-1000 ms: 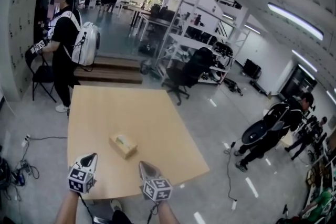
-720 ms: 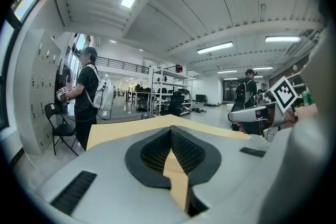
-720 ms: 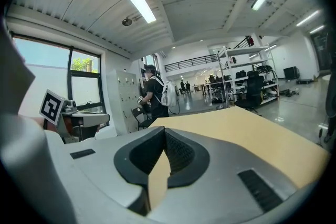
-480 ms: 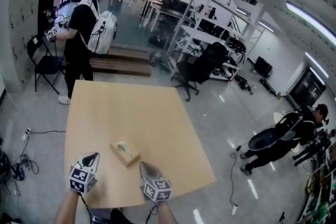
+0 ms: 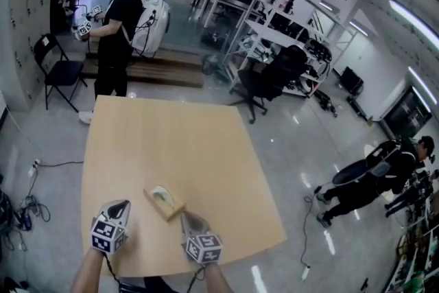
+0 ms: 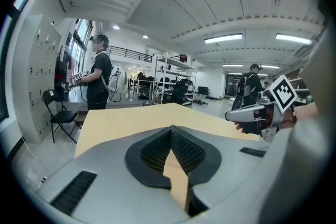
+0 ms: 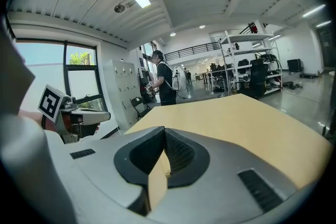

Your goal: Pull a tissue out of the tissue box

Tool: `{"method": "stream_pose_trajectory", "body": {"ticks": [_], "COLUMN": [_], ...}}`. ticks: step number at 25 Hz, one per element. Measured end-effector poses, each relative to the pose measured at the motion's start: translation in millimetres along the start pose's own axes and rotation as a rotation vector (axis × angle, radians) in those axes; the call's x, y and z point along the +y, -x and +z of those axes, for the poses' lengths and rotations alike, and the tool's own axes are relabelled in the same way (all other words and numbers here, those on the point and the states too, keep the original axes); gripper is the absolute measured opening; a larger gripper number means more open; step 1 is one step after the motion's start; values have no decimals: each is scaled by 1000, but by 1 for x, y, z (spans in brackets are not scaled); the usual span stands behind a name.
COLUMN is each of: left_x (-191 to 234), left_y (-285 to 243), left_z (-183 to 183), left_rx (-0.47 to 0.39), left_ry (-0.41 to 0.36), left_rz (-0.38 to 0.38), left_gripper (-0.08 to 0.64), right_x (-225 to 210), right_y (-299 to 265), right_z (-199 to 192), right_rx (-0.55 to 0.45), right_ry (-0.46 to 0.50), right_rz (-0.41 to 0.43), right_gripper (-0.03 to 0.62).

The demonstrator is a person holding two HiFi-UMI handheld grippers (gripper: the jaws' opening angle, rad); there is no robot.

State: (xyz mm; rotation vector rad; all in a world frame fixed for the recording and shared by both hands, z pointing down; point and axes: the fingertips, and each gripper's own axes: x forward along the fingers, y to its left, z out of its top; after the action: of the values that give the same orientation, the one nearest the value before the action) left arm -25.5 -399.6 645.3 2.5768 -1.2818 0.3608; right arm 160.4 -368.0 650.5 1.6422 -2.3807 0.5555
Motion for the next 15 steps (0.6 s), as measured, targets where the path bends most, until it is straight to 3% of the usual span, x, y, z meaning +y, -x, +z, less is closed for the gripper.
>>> {"method": "stream_pose_trajectory", "body": {"ticks": [11, 15], "left_x": [18, 20], "left_y": [-13, -20], "left_z": [-24, -28], "left_rx": [63, 76], "left_ry": [38, 42], "left_rz": [24, 27], "left_gripper": [8, 8], "right_x": [4, 1], "right_y": [-34, -41], "right_z": [-30, -37], "right_rx": [102, 122], "right_ry": [-9, -17], "right_rz": [54, 76], "right_gripper": [12, 48]}}
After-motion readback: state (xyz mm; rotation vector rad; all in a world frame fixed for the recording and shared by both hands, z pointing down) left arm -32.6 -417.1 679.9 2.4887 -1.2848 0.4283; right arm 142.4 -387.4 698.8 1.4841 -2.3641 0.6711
